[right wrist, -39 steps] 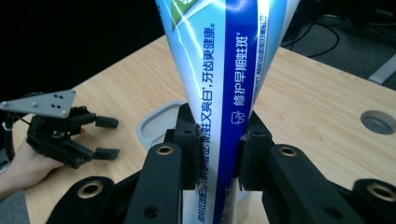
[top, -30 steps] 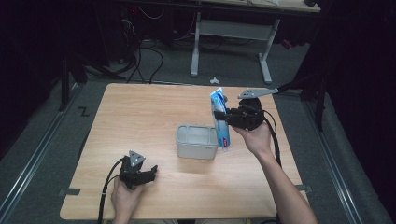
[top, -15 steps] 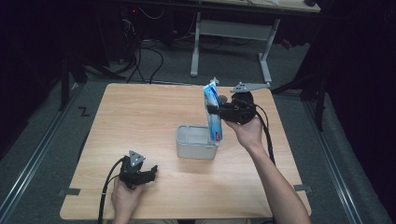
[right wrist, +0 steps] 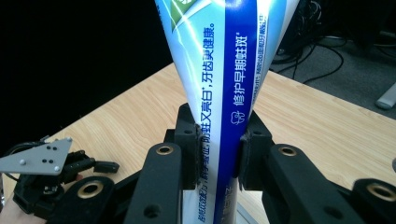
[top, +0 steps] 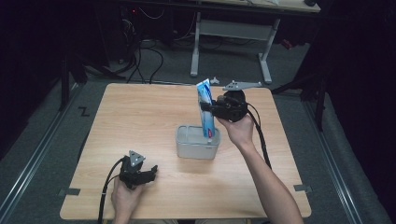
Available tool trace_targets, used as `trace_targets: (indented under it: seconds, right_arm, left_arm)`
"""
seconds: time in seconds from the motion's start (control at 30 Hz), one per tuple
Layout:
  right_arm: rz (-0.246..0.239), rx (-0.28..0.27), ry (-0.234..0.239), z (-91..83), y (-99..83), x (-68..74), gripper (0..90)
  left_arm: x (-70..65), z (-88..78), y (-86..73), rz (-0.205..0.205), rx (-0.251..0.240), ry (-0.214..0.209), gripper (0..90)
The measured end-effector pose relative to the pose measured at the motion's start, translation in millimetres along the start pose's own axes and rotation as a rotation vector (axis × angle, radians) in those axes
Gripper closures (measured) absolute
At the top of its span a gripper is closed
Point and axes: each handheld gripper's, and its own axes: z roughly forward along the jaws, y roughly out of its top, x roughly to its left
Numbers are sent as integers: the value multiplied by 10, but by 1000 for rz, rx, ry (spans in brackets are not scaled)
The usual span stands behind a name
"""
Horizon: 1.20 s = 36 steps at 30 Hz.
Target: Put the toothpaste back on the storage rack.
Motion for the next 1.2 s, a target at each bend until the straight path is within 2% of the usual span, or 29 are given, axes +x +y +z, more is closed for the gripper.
trace_targets:
  seconds: [0.27,0.5,0.83,0.93,1.2]
  right_arm:
    - [-4,-5,-2,72,5,41,741]
    - [-26,7,-16,174,-28,81,739]
    - [-39,61,-40,383,-147,77,736]
    - [-60,82,-46,452,-192,108,735]
    - [-73,115,-48,519,-255,126,733]
  left_arm:
    - [0,0,0,0,0,0,243]
    - [1,0,0,1,1,0,243]
    - [1,-1,0,1,1,0,243]
    - [1,-1,0,1,1,0,243]
    - [2,-1,0,1,1,0,243]
